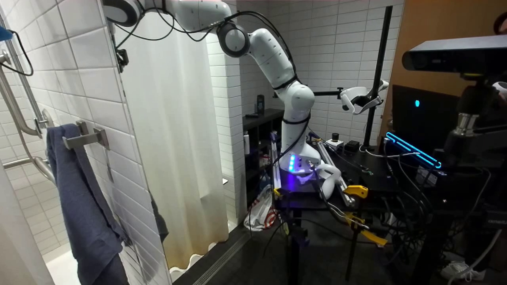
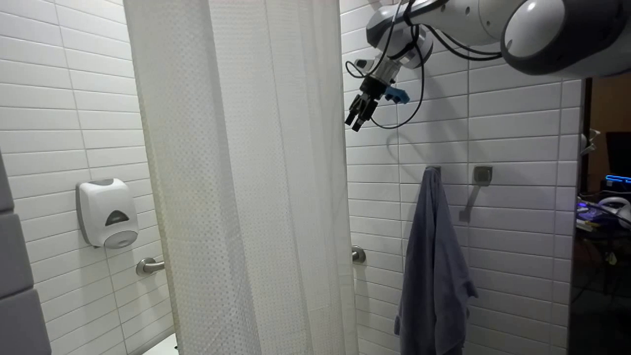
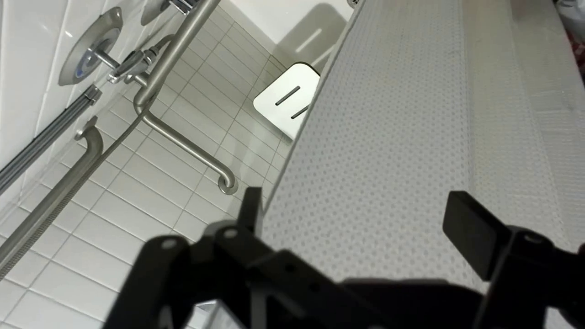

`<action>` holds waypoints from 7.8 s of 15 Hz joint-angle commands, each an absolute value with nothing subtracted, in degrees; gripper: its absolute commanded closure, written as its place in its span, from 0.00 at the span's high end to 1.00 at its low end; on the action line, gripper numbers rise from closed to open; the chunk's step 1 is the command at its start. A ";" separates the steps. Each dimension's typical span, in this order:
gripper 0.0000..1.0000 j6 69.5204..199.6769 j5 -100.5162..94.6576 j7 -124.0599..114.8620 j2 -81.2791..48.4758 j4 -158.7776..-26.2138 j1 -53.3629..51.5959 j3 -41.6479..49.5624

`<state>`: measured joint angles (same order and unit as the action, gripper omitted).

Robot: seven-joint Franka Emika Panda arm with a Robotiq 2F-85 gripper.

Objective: Move the shower curtain to the left

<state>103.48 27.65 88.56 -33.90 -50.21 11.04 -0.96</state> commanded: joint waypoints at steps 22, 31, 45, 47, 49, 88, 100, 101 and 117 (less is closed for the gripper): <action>0.74 107.18 24.30 82.18 -45.71 -32.53 7.96 -0.04; 0.06 106.67 21.77 80.86 -44.97 -32.98 7.30 0.75; 0.00 101.13 21.08 82.49 -43.90 -33.56 8.15 -0.89; 0.00 97.28 22.07 84.55 -43.63 -33.14 8.65 -1.95; 0.00 94.04 22.73 85.87 -43.54 -32.45 8.99 -2.70; 0.00 70.12 29.53 95.05 -48.44 -28.18 8.93 -15.12; 0.02 71.05 29.87 93.92 -47.70 -28.29 10.15 -16.16; 0.02 70.99 29.87 93.90 -47.71 -28.28 10.39 -16.16; 0.00 70.85 29.39 93.95 -47.76 -28.04 10.15 -16.01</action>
